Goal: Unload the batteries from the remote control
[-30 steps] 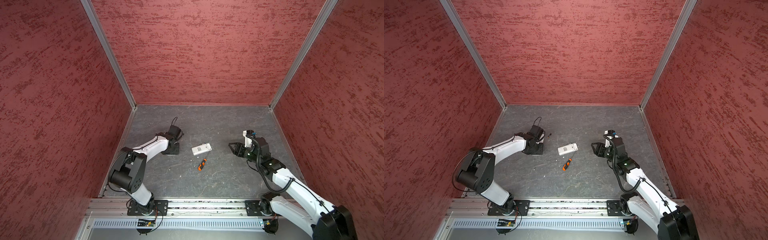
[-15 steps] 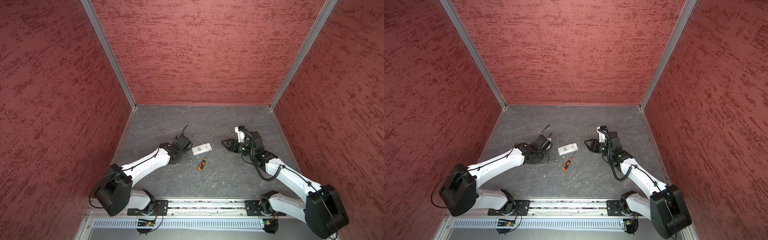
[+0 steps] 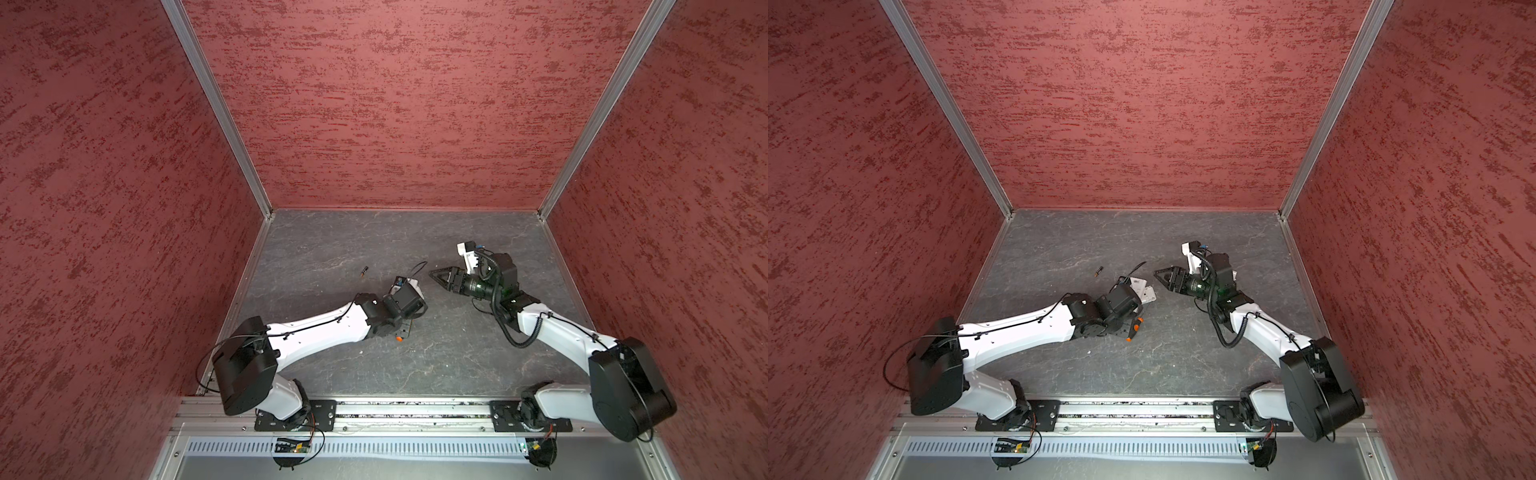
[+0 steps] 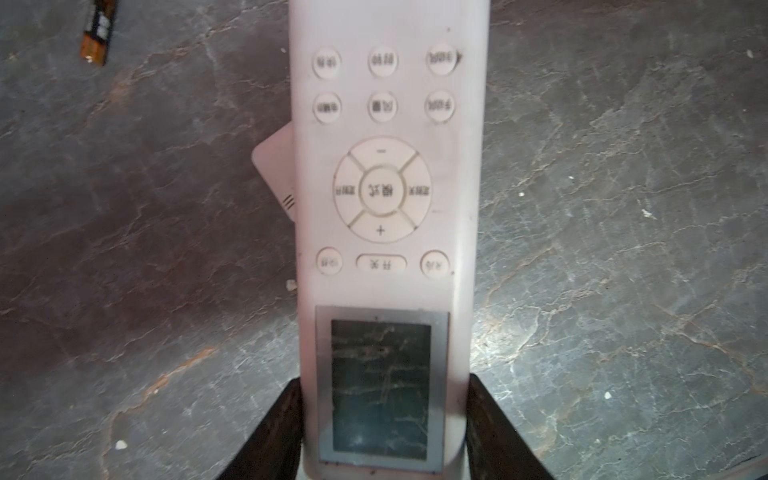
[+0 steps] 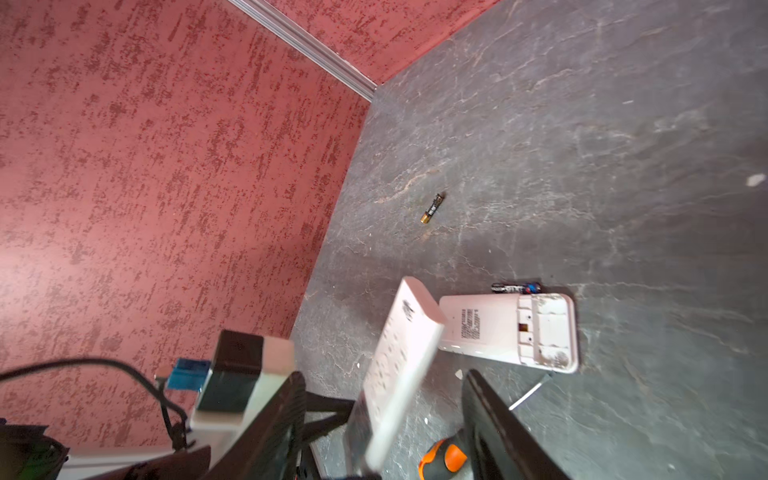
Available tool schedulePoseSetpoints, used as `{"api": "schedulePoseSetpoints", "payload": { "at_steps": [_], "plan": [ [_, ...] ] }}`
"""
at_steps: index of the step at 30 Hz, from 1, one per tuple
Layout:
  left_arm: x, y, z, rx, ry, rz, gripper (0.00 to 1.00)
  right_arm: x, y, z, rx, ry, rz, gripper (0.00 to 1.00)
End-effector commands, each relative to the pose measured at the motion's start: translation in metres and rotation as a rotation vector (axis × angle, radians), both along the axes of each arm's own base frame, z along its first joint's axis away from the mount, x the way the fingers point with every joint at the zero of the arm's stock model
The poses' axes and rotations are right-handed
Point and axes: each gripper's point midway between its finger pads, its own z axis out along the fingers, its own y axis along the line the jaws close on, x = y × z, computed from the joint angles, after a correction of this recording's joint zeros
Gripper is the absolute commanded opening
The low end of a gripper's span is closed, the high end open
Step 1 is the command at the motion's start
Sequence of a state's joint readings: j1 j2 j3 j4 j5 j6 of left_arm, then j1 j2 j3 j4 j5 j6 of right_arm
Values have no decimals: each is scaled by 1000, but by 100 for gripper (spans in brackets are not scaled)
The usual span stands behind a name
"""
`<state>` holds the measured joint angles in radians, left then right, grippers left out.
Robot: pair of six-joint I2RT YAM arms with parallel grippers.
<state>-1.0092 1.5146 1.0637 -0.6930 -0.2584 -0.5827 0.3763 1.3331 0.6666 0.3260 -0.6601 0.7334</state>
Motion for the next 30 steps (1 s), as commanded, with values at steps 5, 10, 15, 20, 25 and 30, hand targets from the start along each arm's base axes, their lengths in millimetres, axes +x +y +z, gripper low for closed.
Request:
{"api": "schedulePoseSetpoints", "payload": {
  "at_steps": [5,10,15,20,25,30],
  "plan": [
    [12,-39,27,-41,-97,-56,27,-3,7,2,-9,-14,52,62],
    [10,-47,36,-40,-121,-85,26,-4,1,-4,-52,-4,26,62],
    [8,-47,41,-22,-135,-96,26,-3,-4,-5,-79,-5,-4,62],
    [7,-46,42,-23,-141,-98,26,1,-4,-2,-72,-11,-14,62],
    [4,-51,48,-29,-161,-118,25,5,6,1,-28,-10,23,60],
    [4,-53,47,-29,-165,-126,25,7,11,1,-2,-5,48,53]
  ]
}}
